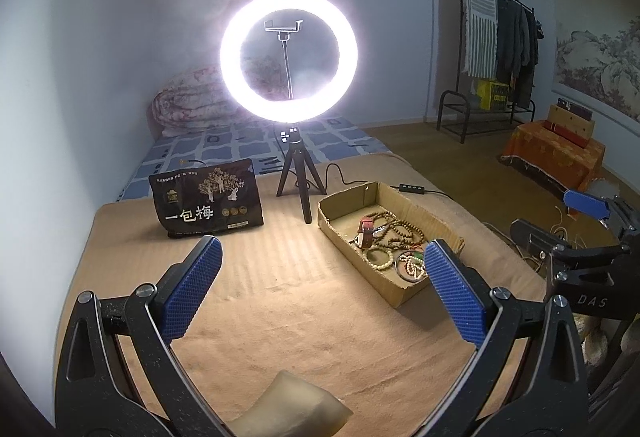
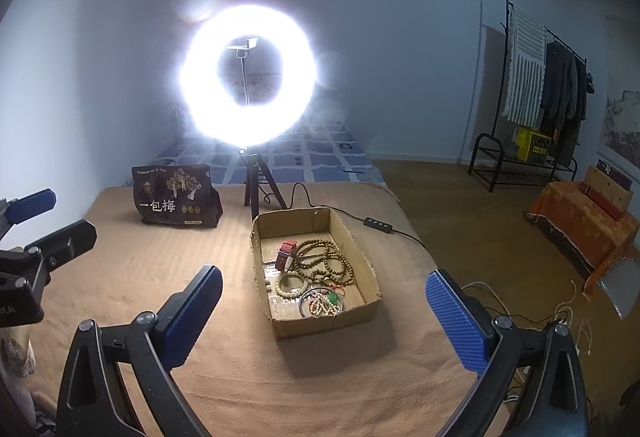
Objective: Organize jewelry
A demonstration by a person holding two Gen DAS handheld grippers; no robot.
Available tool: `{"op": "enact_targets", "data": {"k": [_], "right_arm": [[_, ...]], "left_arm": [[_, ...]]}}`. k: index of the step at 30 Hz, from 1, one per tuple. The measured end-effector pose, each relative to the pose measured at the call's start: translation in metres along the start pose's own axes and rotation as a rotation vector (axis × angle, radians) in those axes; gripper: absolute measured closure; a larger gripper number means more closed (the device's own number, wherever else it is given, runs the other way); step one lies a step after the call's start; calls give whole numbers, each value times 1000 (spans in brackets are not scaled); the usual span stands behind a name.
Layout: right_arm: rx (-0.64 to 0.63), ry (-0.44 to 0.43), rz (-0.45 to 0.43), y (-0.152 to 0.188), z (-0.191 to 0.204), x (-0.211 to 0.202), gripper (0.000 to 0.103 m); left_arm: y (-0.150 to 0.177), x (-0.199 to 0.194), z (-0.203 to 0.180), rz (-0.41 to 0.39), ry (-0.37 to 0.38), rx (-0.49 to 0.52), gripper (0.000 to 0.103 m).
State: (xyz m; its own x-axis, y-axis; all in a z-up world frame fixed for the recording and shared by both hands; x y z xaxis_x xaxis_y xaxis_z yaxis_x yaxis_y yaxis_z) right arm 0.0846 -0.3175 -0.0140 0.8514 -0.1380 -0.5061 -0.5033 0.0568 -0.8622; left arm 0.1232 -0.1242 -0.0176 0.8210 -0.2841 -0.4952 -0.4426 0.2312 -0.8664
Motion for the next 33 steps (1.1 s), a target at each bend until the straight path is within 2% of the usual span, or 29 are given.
{"op": "enact_targets", "data": {"k": [33], "right_arm": [[7,9,-8,-2,0,-3,0]], "left_arm": [[5,7,-6,12,-2,37,0]]}}
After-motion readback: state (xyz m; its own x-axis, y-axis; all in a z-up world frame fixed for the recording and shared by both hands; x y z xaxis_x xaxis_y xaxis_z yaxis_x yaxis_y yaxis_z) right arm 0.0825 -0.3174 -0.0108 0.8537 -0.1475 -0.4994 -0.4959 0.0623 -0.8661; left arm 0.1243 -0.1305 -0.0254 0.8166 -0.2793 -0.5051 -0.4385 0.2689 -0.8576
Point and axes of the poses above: each gripper's, at about its wrist camera, not at the fingertips, and x roughly the way its jaws point, z to its left, y to its underside, the point moved 5 cm from there along x, roughly the way its jaws point, and after that the axes turned 4 degrees about x, right-handed, at the moved point
